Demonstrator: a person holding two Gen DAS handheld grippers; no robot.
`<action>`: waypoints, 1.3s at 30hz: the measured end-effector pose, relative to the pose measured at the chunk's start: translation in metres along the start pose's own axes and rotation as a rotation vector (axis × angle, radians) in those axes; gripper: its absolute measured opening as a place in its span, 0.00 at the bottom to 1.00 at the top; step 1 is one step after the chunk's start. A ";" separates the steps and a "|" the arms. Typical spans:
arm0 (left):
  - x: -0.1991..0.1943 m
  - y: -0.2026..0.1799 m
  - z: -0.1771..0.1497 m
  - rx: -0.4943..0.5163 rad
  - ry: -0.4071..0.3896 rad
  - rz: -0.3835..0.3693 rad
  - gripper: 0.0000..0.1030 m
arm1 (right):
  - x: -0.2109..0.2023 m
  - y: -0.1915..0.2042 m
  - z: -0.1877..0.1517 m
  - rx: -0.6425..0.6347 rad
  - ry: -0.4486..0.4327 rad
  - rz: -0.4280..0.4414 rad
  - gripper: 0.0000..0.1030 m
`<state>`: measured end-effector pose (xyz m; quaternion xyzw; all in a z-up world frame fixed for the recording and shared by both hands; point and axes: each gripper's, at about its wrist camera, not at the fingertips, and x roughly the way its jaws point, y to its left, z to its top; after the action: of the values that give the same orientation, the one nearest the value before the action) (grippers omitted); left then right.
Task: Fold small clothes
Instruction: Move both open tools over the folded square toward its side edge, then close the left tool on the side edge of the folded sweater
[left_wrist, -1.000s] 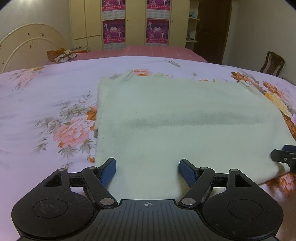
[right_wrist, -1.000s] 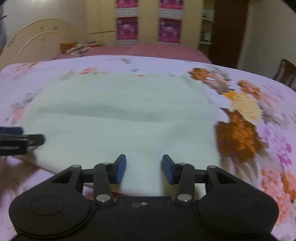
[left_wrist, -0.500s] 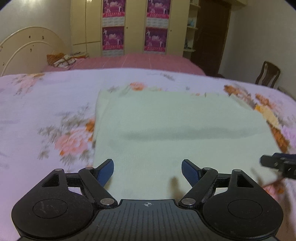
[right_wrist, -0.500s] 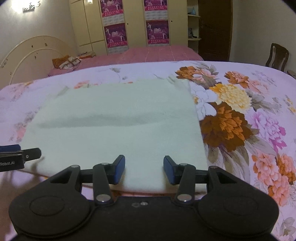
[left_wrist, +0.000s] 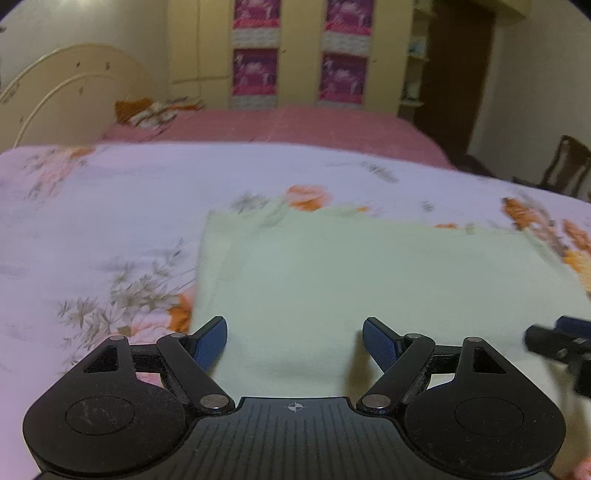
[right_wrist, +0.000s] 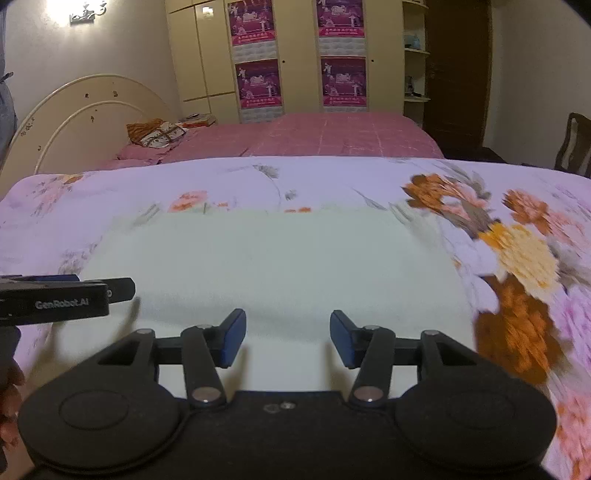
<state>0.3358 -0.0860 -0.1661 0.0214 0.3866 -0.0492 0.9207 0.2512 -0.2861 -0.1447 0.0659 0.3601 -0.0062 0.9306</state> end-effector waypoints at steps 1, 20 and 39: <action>0.005 0.004 -0.001 -0.007 0.008 0.005 0.78 | 0.005 0.001 0.003 0.000 0.001 0.005 0.48; 0.005 0.024 -0.010 -0.049 0.018 0.018 0.98 | 0.015 0.005 -0.004 -0.026 0.027 0.019 0.55; -0.048 0.067 -0.069 -0.271 0.134 -0.145 0.97 | -0.027 0.027 -0.031 -0.013 0.034 0.050 0.59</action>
<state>0.2605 -0.0101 -0.1796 -0.1276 0.4506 -0.0613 0.8814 0.2120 -0.2568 -0.1458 0.0689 0.3741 0.0205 0.9246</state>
